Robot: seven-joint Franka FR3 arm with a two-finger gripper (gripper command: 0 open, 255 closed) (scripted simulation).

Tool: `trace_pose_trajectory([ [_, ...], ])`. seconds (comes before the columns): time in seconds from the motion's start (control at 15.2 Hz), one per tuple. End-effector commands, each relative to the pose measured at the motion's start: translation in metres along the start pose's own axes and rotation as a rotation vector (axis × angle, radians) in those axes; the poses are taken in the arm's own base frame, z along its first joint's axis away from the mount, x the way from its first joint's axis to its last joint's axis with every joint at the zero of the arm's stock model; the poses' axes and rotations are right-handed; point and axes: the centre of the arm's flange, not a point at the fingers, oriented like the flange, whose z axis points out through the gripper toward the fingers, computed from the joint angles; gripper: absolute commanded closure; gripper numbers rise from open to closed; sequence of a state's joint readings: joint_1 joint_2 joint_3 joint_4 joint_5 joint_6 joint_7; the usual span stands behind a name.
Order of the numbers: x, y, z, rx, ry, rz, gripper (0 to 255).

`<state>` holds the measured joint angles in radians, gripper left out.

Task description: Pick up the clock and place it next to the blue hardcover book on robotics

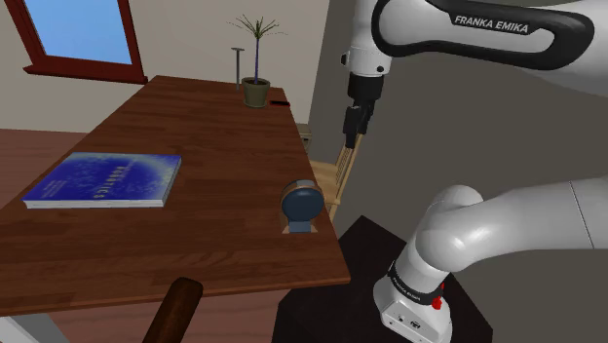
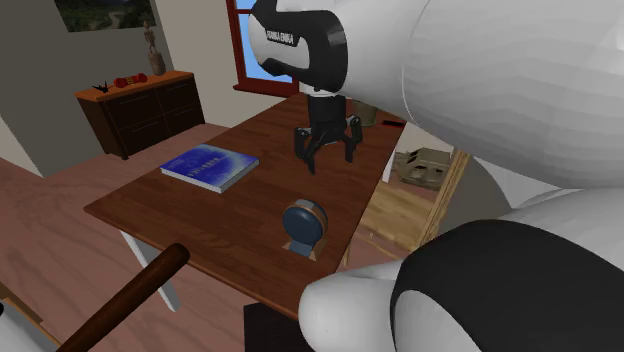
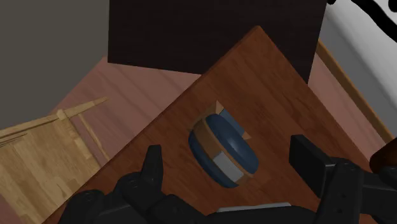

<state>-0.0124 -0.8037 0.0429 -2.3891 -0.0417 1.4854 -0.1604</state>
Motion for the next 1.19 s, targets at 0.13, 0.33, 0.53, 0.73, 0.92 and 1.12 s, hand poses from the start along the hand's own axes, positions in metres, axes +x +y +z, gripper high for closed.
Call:
trace_pose_trajectory([
  [0.13, 0.030, 0.050, 0.018, 0.240, -0.087, 0.188, 0],
  [0.33, 0.053, 0.120, 0.069, 0.600, -0.218, 0.470, 0],
  [0.53, 0.050, 0.170, 0.145, 0.960, -0.350, 0.752, 0],
  [0.73, 0.027, 0.186, 0.231, 1.320, -0.481, 1.034, 0],
  [0.92, -0.006, 0.164, 0.312, 1.681, -0.612, 1.317, 0],
  [1.12, -0.037, 0.108, 0.372, 2.032, -0.740, 1.592, 0],
])
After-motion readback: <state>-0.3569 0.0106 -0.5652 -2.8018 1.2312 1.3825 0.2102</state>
